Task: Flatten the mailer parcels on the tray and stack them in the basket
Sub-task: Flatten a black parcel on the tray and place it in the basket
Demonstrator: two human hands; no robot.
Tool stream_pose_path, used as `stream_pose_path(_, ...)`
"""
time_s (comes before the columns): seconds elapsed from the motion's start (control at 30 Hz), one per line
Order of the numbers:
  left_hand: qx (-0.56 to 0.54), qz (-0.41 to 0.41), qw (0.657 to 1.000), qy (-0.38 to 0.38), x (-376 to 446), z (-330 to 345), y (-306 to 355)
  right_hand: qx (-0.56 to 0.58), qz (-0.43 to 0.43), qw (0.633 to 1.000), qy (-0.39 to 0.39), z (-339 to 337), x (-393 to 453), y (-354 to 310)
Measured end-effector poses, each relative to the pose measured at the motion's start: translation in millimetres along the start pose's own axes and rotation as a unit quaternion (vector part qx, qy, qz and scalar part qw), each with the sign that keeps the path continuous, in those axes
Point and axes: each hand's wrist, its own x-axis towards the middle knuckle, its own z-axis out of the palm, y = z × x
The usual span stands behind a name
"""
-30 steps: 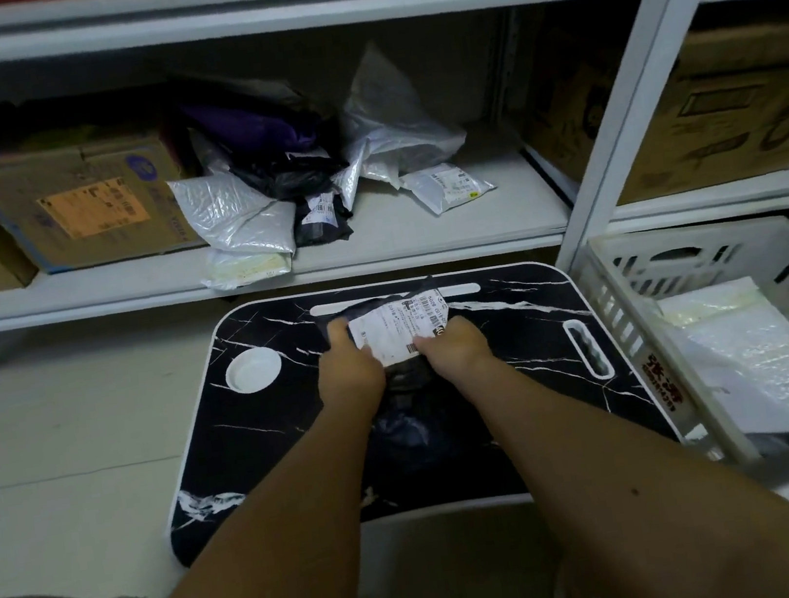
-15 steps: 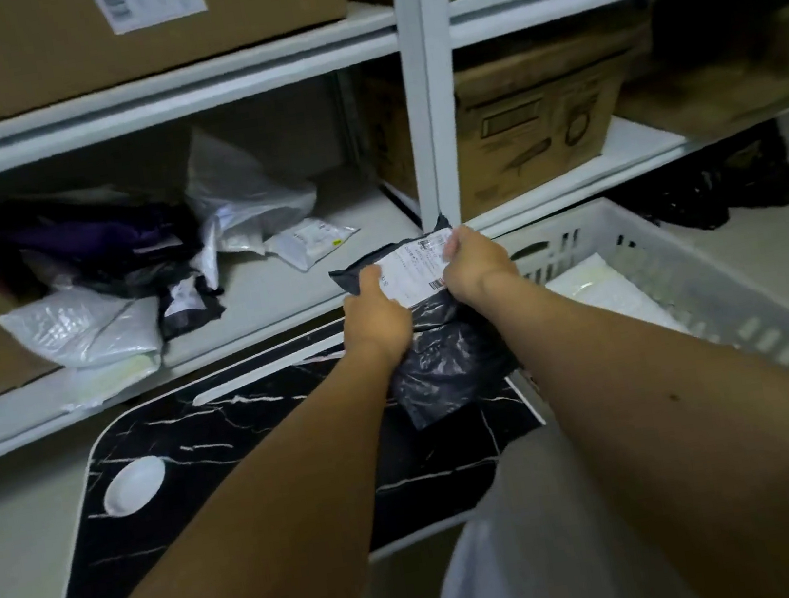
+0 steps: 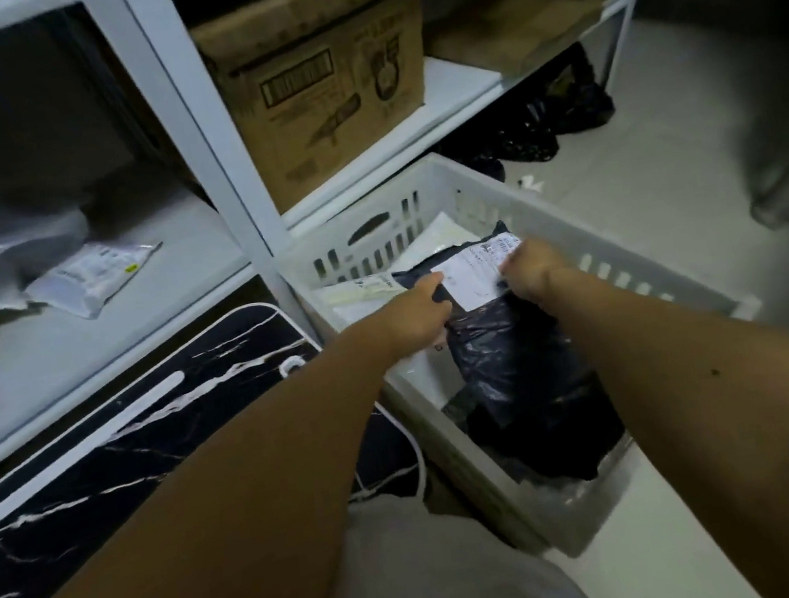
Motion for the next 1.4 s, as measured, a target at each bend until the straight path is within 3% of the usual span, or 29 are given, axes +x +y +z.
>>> stream_pose_path(0.13,0.021,0.013,0.998,-0.06,21.8,22.5,6.1,-0.126,0.02,0.992,-0.012,2.4,19.1,43.6)
stream_pose_path(0.37,0.068,0.021,0.99,-0.123,67.7,53.4,-8.1,-0.224,0.057,0.973,-0.022,29.3,46.2,91.4)
stream_pose_path(0.57,0.092,0.018,0.987,-0.129,91.3,66.3,-27.5,-0.461,0.078,0.883,0.028,51.2,41.8,117.5)
stream_pose_path(0.63,0.095,0.014,0.987,-0.128,96.1,68.9,-32.6,-0.422,0.103,0.9,0.042,69.4,36.1,115.0)
stream_pose_path(0.73,0.096,0.01,0.986,-0.133,99.4,76.0,-35.2,-0.258,0.196,0.946,-0.014,97.5,33.9,113.9)
stream_pose_path(0.8,0.104,0.009,0.985,-0.138,100.0,79.8,-38.5,-0.178,0.231,0.955,-0.049,108.5,37.2,118.9)
stream_pose_path(0.93,0.12,0.011,0.981,-0.153,101.1,81.9,-43.3,-0.169,0.283,0.939,-0.102,127.6,52.7,145.9)
stream_pose_path(1.03,0.119,0.014,0.981,-0.155,102.3,82.8,-45.6,-0.152,0.278,0.936,-0.155,174.6,115.5,224.1)
stream_pose_path(1.13,0.12,0.016,0.98,-0.159,103.4,83.9,-48.6,-0.213,0.278,0.921,-0.17,219.7,169.5,285.8)
stream_pose_path(1.27,0.112,0.014,0.981,-0.16,104.6,84.5,-51.3,-0.192,0.353,0.893,-0.205,177.9,118.0,210.0)
stream_pose_path(1.4,0.113,0.012,0.981,-0.156,101.6,83.8,-50.3,-0.167,0.346,0.903,-0.194,149.6,87.3,174.9)
